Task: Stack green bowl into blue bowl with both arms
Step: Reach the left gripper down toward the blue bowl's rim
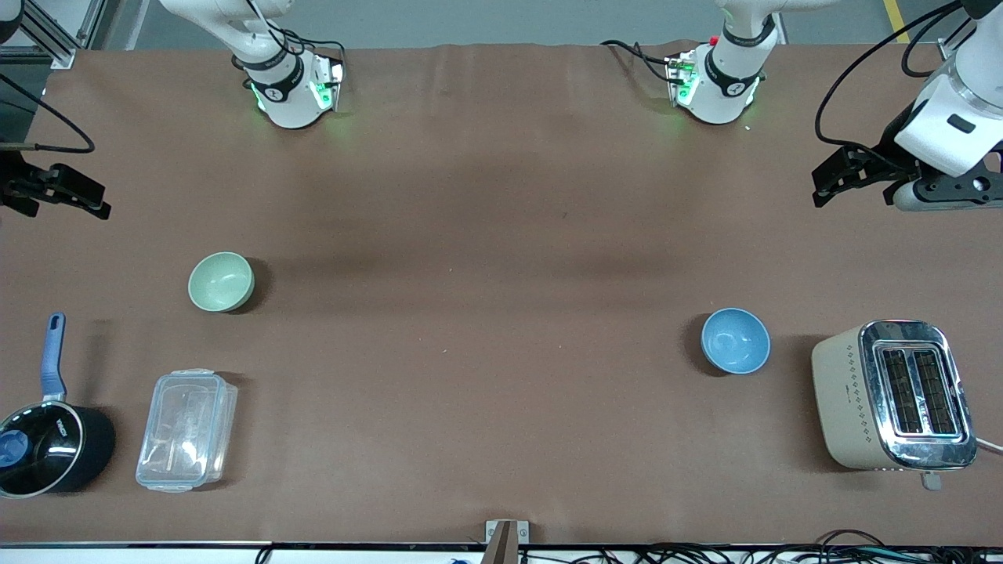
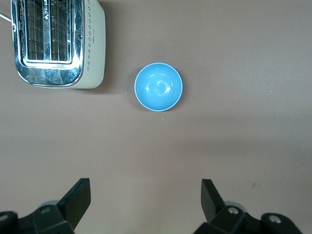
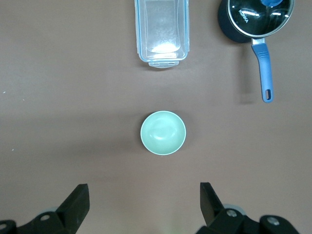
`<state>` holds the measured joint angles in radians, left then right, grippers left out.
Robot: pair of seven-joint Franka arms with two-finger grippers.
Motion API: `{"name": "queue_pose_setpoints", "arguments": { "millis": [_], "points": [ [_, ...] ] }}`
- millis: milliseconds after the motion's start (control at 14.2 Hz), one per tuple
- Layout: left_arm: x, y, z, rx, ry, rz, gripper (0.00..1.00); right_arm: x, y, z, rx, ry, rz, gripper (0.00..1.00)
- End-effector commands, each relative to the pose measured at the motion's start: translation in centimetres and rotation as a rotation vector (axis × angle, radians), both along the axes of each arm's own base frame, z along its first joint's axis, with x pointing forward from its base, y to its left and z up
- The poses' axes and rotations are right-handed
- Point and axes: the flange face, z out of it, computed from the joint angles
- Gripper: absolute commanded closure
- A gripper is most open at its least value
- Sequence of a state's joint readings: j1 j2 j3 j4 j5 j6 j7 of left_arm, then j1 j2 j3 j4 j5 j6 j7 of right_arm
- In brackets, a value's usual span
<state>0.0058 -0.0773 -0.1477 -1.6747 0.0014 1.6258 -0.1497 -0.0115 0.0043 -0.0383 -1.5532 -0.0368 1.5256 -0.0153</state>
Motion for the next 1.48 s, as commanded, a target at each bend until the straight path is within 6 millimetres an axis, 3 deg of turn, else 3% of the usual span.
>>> {"name": "queue_pose_setpoints", "arguments": {
  "millis": [0, 211, 352, 633, 984, 1125, 1266, 1406],
  "points": [
    [0.3, 0.1, 0.3, -0.004, 0.000, -0.017, 0.00, -0.5, -0.7, 0.0, 0.048, -0.010, -0.009, 0.00],
    [2.3, 0.1, -0.7, -0.009, 0.017, -0.016, 0.00, -0.5, -0.5, 0.0, 0.051, -0.010, -0.006, 0.00],
    [4.2, 0.5, -3.9, -0.011, 0.056, -0.013, 0.00, -0.5, -0.6, 0.0, 0.051, -0.010, -0.009, 0.00],
    [8.6, 1.4, -13.8, 0.038, 0.047, -0.021, 0.00, -0.5, -0.6, 0.0, 0.051, -0.009, -0.008, 0.00],
    [10.7, 3.5, -24.9, 0.014, 0.024, 0.003, 0.00, -0.4, -1.3, 0.0, 0.051, -0.015, -0.020, 0.00],
    [10.8, 3.7, -28.8, 0.022, 0.004, -0.009, 0.00, 0.0, -1.9, -2.1, 0.051, -0.009, -0.031, 0.00],
    [11.0, 3.9, -32.5, 0.010, -0.011, 0.003, 0.03, 0.4, -2.1, -6.0, 0.051, -0.006, -0.036, 0.00],
    [11.0, 4.1, -36.5, -0.005, -0.017, 0.006, 0.10, 0.4, -3.6, -9.4, 0.051, -0.001, -0.062, 0.00]
  ]
}}
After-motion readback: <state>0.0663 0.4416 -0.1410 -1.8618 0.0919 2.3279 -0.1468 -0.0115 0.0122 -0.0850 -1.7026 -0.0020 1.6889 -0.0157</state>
